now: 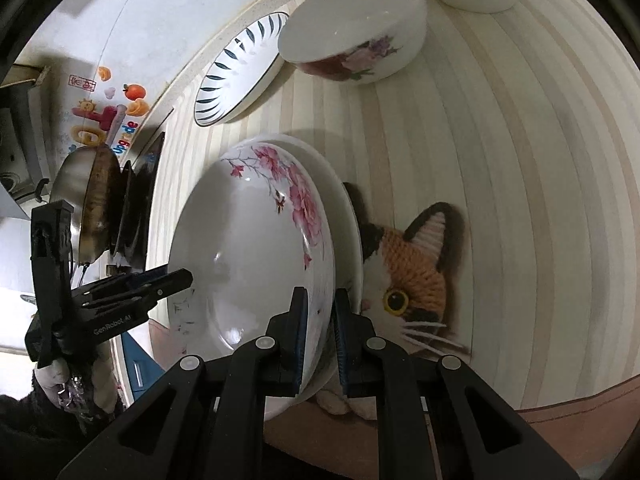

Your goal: Organize plates and bowls

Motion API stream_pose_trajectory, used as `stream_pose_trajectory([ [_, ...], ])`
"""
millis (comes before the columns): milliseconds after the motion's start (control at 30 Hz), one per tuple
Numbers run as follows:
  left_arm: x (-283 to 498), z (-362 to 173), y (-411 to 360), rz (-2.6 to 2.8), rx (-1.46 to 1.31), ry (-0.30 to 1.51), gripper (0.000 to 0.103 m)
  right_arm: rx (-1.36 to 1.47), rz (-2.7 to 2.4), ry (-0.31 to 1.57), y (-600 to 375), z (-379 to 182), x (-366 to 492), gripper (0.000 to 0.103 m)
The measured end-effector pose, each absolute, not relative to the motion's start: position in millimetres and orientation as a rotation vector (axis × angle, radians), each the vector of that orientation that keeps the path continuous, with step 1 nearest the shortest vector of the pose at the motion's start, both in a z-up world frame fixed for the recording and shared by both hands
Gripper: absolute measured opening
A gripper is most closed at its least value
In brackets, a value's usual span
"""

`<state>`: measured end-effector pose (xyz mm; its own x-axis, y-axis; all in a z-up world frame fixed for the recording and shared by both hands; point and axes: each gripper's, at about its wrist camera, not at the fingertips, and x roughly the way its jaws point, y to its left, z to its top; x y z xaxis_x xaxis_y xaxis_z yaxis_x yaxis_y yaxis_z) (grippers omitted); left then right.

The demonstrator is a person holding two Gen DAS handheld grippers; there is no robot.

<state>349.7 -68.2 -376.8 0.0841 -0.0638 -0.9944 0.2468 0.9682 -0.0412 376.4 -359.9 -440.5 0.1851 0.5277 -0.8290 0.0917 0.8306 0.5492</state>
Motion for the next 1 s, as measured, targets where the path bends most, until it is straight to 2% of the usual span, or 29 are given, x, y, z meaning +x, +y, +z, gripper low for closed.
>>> stream_pose_trajectory([
  [433, 354.6, -371.4, -73.0, -0.221, 0.163, 1.457, 0.031, 0.489, 0.295, 1.425, -351.5, -428.5, 384.7, 0.017],
  [600, 369.0, -331.2, -56.4, -0.198, 0.109, 1.394, 0.031, 0.482, 0.267, 1.443, -363.3, -415.7, 388.9, 0.017],
  [767, 416.1, -289.3, -42.0, -0.171, 0.036, 1.320, 0.034, 0.538, 0.299, 1.361, -373.1, -371.0, 419.2, 0.018],
  [833, 444.1, -283.2, -35.5, -0.162, 0.007, 1.319, 0.034, 0.558, 0.330, 1.321, -368.8, -351.2, 444.4, 0.023],
  [900, 471.6, -284.7, -30.2, -0.147, -0.026, 1.325, 0.035, 0.542, 0.341, 1.295, -361.0, -336.3, 473.0, 0.039],
  [1000, 511.0, -299.1, -22.9, -0.127, -0.071, 1.360, 0.035, 0.478, 0.349, 1.270, -341.9, -323.7, 523.5, 0.041],
])
